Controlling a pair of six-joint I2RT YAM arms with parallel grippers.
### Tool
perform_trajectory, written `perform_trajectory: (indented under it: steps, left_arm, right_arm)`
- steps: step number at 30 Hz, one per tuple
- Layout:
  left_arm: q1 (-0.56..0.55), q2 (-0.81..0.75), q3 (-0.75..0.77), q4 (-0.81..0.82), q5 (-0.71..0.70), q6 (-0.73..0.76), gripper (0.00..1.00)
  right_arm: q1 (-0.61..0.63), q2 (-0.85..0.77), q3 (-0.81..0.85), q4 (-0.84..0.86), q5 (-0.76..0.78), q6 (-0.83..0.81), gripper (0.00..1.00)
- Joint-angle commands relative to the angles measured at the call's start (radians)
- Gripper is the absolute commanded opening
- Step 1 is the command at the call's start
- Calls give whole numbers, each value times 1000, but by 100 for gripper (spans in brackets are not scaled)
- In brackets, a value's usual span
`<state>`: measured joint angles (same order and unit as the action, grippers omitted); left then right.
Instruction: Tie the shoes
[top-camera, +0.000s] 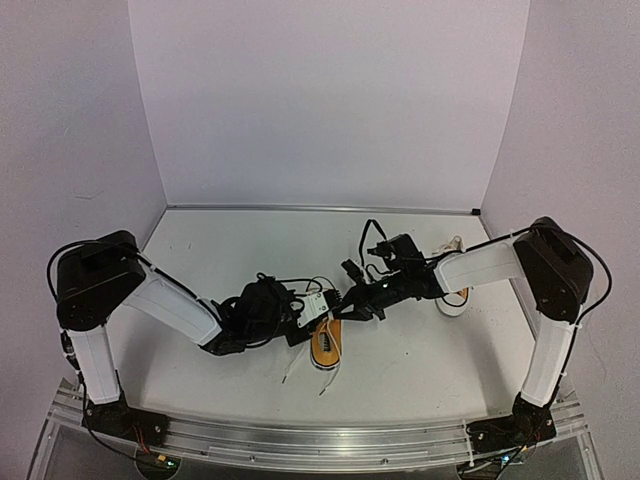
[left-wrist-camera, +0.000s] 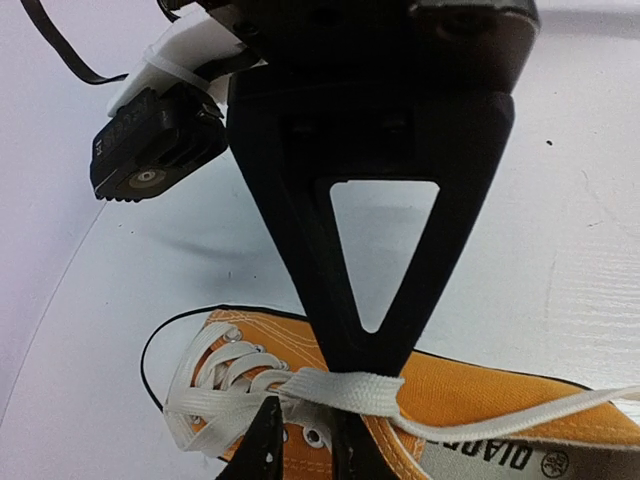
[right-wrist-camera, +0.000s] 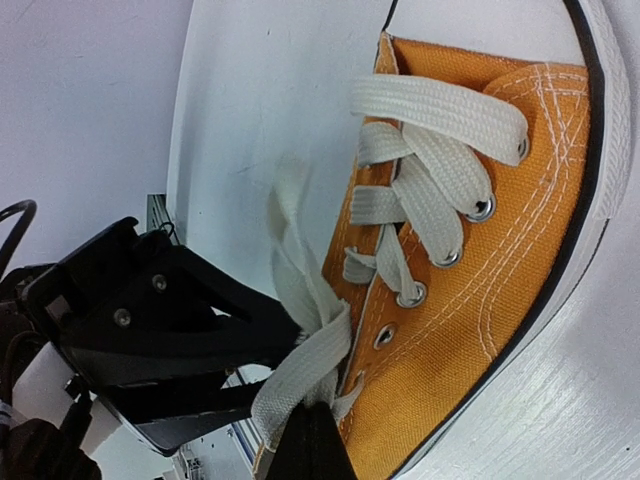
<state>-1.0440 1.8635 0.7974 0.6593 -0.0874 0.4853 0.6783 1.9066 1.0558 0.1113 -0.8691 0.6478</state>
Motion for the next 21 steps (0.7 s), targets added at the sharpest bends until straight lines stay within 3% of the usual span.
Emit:
perform_trajectory:
  steps: [1, 8, 15, 21]
  left_arm:
    - [-5, -115, -35, -109, 25, 20, 23]
    - [20, -197, -45, -257, 69, -8, 34]
    - [171, -276, -30, -374, 268, -89, 46]
    - [244, -228, 72, -387, 434, -247, 55]
  right_arm:
    - [6, -51, -5, 18, 38, 0, 0]
    - [6, -61, -11, 13, 64, -1, 0]
    - [6, -83, -17, 8, 78, -14, 0]
    - [6, -80, -7, -2, 78, -22, 0]
